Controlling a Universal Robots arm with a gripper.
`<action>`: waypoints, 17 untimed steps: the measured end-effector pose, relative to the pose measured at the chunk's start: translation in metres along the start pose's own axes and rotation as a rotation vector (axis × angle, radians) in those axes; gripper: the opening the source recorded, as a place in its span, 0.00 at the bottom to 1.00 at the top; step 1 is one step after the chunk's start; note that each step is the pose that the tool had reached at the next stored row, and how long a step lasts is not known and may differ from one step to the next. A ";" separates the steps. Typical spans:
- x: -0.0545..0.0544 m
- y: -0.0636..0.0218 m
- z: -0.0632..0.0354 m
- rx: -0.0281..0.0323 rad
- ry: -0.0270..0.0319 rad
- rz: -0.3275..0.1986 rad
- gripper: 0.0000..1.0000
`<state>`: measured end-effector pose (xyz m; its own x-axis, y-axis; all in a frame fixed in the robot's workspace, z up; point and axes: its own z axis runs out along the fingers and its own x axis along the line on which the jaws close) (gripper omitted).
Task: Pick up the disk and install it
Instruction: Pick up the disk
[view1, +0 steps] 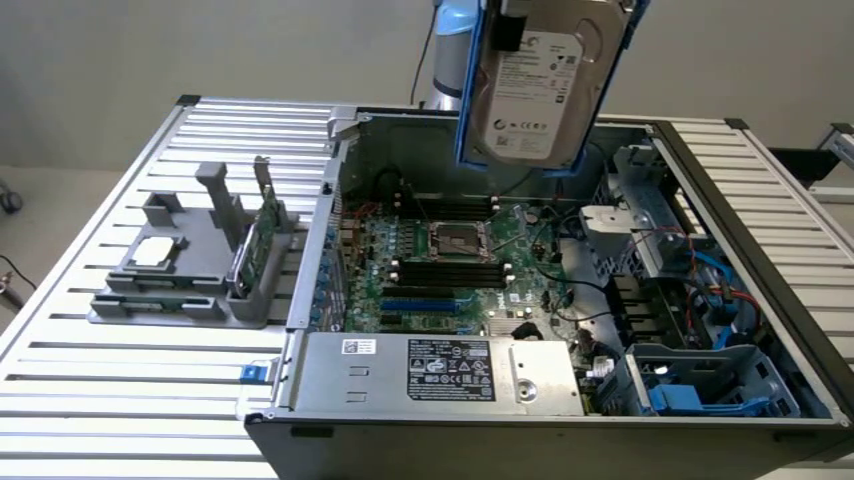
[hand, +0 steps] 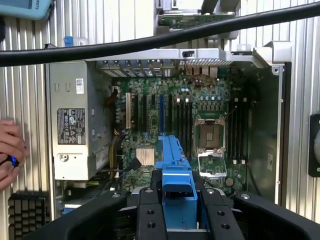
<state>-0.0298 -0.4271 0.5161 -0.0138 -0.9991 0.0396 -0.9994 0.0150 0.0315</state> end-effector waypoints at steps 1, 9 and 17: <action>0.003 -0.0019 0.0001 0.0000 0.0000 0.000 0.33; 0.027 -0.0170 0.0006 0.0001 -0.0001 0.000 0.33; 0.051 -0.0306 0.0011 0.0000 -0.0003 0.000 0.33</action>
<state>0.0000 -0.4785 0.5161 -0.0137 -0.9991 0.0393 -0.9994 0.0149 0.0315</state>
